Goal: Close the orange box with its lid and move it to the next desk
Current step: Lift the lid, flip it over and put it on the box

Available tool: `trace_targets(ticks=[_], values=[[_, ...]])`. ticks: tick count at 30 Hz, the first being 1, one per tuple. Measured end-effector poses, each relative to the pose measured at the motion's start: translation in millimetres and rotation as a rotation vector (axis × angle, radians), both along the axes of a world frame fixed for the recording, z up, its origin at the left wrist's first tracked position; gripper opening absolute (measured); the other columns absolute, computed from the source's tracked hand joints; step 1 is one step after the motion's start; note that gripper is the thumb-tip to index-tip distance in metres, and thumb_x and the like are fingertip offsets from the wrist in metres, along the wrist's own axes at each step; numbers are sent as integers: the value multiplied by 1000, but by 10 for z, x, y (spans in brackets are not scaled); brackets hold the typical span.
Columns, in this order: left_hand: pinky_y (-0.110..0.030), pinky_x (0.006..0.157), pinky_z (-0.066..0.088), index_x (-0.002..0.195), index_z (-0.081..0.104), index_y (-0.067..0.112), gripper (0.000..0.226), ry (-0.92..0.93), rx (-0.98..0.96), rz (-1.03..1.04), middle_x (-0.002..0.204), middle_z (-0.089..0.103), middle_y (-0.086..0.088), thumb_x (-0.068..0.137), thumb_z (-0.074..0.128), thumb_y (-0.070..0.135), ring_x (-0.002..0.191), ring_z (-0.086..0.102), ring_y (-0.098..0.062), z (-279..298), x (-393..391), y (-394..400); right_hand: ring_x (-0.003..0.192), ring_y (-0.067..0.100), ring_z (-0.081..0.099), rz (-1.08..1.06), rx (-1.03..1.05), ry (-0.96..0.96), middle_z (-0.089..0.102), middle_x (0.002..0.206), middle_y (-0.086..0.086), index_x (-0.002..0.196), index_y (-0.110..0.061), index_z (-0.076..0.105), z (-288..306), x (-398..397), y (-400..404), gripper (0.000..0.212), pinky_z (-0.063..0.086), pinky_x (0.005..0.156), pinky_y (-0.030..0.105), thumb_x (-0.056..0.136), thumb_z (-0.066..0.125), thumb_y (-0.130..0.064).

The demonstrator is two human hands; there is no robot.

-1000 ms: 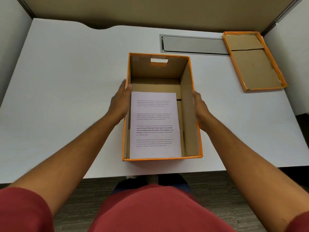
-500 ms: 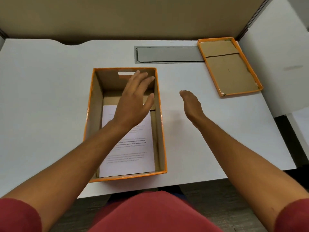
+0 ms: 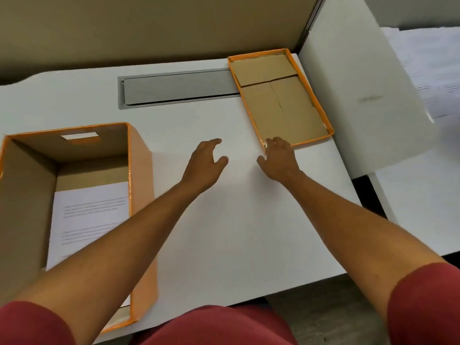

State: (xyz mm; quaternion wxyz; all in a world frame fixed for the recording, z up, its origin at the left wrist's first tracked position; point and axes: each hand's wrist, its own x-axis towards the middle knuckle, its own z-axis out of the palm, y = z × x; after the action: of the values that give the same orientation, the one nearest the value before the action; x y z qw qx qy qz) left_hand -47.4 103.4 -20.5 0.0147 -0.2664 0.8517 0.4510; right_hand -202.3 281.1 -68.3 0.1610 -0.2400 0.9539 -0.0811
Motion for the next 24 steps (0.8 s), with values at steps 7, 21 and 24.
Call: trace_targets(ticks=[7,21,24], values=[[-34,106,43,156,45,21,58,-122,78,104,154,51,-9,101,61,29,133,57,-29,-349,-285,124,134,40,46,142,153,105,50,145,17,150,-9,47,-219,362,121,65,16,123,62,93,57,-40],[-48,111,51,158,39,6,73,-175,29,196,144,62,-16,99,68,35,131,61,-33,-545,-959,88,138,39,47,35,-98,109,53,149,14,139,-18,60,59,309,258,56,16,121,68,94,46,-48],[-32,93,51,143,56,4,55,-165,-3,174,124,70,-9,96,73,26,114,68,-24,-540,-1033,126,152,42,26,-216,-103,27,28,166,19,158,-12,36,50,-495,341,70,19,122,64,99,54,-45]])
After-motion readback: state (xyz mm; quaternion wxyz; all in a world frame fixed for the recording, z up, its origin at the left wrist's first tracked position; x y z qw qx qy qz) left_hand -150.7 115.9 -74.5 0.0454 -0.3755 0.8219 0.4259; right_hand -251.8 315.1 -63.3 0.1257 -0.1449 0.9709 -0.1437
